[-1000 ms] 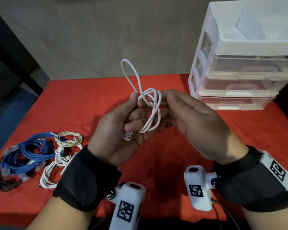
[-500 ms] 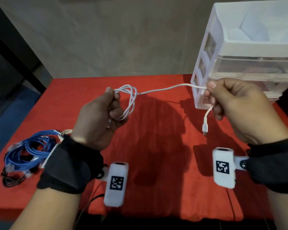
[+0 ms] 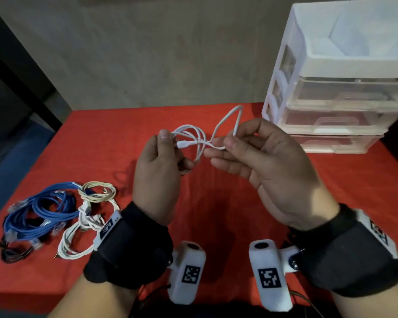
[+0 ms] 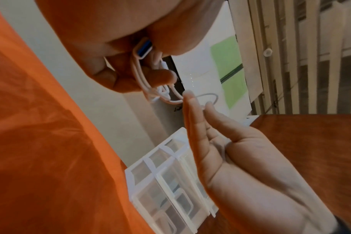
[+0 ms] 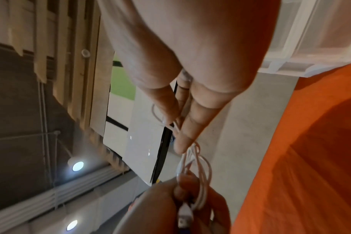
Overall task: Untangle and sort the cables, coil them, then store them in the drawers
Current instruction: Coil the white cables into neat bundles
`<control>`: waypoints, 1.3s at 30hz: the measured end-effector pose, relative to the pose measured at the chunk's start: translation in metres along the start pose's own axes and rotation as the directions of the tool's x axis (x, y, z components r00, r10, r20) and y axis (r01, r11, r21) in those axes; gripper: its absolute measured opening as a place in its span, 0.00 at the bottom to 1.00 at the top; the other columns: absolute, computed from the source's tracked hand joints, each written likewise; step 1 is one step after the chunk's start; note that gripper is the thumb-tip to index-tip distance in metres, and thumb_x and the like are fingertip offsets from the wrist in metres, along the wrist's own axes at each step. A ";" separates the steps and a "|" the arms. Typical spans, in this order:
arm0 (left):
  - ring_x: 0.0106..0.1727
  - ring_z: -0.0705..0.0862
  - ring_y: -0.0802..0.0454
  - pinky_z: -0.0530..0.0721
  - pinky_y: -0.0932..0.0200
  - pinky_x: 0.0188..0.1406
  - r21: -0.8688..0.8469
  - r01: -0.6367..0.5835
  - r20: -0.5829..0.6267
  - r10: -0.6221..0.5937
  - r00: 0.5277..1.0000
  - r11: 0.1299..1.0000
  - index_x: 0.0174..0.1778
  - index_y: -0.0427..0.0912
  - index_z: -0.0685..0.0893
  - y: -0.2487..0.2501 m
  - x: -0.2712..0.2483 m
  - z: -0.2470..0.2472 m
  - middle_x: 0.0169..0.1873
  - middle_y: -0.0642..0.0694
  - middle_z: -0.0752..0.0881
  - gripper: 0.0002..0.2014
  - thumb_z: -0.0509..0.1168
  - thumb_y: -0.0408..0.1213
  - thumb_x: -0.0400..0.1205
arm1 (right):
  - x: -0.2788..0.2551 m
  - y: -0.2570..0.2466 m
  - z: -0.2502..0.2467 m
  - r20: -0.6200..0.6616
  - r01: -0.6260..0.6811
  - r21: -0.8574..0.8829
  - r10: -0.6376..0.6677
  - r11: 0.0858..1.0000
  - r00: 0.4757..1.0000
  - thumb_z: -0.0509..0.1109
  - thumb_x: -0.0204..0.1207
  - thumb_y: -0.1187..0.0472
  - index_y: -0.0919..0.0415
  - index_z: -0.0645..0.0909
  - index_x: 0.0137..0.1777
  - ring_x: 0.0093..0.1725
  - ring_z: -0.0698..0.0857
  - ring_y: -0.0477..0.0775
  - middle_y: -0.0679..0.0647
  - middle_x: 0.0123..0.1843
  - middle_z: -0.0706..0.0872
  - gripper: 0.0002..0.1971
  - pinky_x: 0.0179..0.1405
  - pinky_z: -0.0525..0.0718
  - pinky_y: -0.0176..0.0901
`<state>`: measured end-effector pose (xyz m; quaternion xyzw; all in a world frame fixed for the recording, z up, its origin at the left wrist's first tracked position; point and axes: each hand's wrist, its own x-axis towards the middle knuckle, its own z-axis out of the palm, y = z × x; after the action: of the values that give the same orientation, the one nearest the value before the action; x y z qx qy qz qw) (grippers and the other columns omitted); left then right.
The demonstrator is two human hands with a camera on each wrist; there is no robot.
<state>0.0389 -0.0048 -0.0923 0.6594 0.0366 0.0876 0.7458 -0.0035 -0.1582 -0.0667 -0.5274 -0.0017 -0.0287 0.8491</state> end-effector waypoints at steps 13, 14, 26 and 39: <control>0.32 0.85 0.51 0.85 0.55 0.33 -0.057 0.037 0.083 -0.032 0.996 0.998 0.50 0.39 0.82 -0.002 -0.001 -0.002 0.32 0.42 0.84 0.17 0.55 0.47 0.92 | -0.010 0.029 0.018 -0.071 -0.008 -0.193 -0.006 0.981 0.997 0.78 0.76 0.69 0.61 0.85 0.44 0.46 0.92 0.58 0.64 0.46 0.92 0.05 0.45 0.88 0.43; 0.37 0.87 0.47 0.87 0.53 0.36 -0.144 0.140 0.138 -0.120 0.983 0.980 0.54 0.38 0.82 -0.001 -0.002 -0.002 0.38 0.38 0.87 0.18 0.54 0.49 0.92 | -0.009 0.031 0.018 -0.079 0.009 -0.227 -0.028 0.974 0.996 0.79 0.75 0.68 0.60 0.86 0.44 0.44 0.90 0.56 0.62 0.45 0.92 0.05 0.43 0.85 0.41; 0.37 0.84 0.52 0.84 0.58 0.37 -0.360 0.250 0.214 -0.182 0.960 0.899 0.49 0.41 0.80 -0.001 -0.005 0.004 0.40 0.42 0.85 0.16 0.55 0.48 0.92 | -0.010 0.035 0.017 -0.073 -0.074 -0.251 0.057 0.965 0.996 0.80 0.75 0.65 0.54 0.86 0.37 0.37 0.83 0.47 0.54 0.40 0.91 0.08 0.29 0.76 0.38; 0.31 0.71 0.58 0.74 0.51 0.30 0.097 -0.313 0.710 0.155 0.687 0.945 0.57 0.42 0.77 0.013 -0.027 -0.002 0.31 0.59 0.75 0.06 0.57 0.39 0.90 | 0.006 -0.009 -0.029 0.152 0.029 -0.453 0.045 0.891 0.987 0.71 0.80 0.59 0.60 0.90 0.57 0.46 0.90 0.47 0.52 0.47 0.93 0.10 0.43 0.84 0.36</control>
<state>0.0112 -0.0062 -0.0814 0.7178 -0.3209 -0.0752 0.6133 0.0017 -0.1885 -0.0711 -0.7114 -0.0600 0.0172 0.7000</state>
